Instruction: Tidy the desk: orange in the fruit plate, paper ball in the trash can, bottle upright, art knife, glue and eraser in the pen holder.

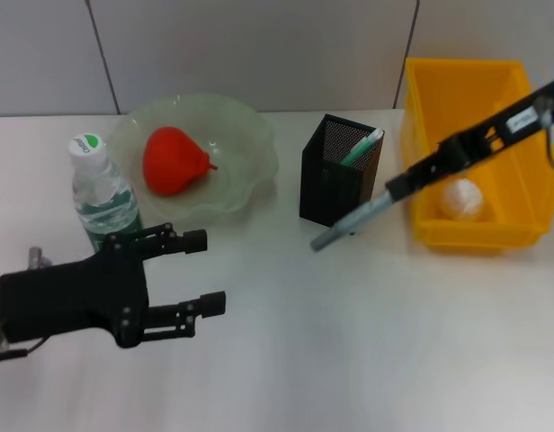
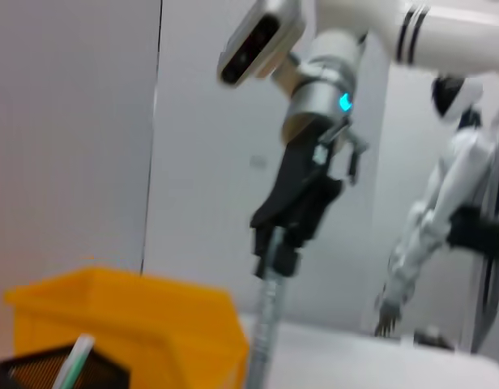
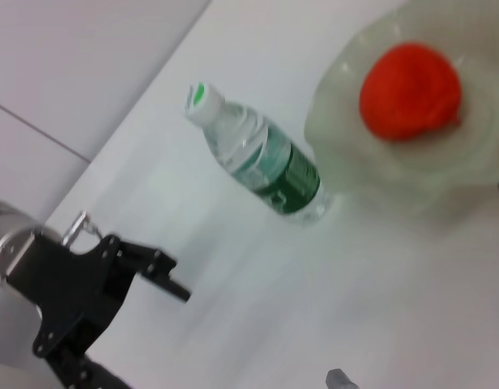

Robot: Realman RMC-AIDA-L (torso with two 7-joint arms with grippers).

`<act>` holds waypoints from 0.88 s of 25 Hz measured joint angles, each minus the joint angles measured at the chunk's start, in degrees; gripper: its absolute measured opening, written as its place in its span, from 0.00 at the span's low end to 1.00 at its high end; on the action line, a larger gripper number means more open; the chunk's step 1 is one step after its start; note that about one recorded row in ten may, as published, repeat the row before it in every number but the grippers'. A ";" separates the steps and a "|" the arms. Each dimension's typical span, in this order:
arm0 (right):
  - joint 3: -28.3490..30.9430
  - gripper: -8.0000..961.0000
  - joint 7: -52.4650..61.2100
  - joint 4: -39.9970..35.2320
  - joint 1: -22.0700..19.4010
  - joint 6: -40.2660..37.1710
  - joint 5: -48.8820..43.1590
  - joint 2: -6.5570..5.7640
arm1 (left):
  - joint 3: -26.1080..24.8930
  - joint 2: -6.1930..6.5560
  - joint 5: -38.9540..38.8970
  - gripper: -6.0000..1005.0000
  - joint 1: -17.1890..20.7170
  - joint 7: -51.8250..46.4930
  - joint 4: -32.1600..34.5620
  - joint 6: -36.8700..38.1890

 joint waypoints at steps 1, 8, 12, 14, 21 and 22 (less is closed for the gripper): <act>0.67 0.18 0.29 -0.82 0.45 -0.62 0.00 -0.61 | -0.29 0.01 -0.37 0.79 0.20 1.31 -1.08 0.60; 1.11 0.18 4.12 -2.61 5.46 -3.28 -1.11 -5.78 | -1.11 -0.55 -1.93 0.79 1.69 11.91 -8.50 0.42; 0.61 0.18 5.95 -2.63 10.50 -5.26 -6.63 -7.17 | -1.17 -0.66 -1.93 0.79 1.73 16.30 -12.39 -0.90; 0.60 0.19 6.11 -2.79 13.41 -5.71 -11.74 -6.93 | -1.01 -0.72 -1.86 0.79 1.75 17.53 -13.59 -1.43; 0.44 0.19 6.02 -3.06 20.71 -3.52 -25.49 -3.90 | -0.72 -0.75 -1.35 0.79 2.13 18.31 -15.02 -1.99; 0.29 0.19 6.02 -3.19 21.11 -2.81 -26.29 -3.56 | -0.70 -0.76 -1.37 0.79 2.33 18.32 -15.04 -2.08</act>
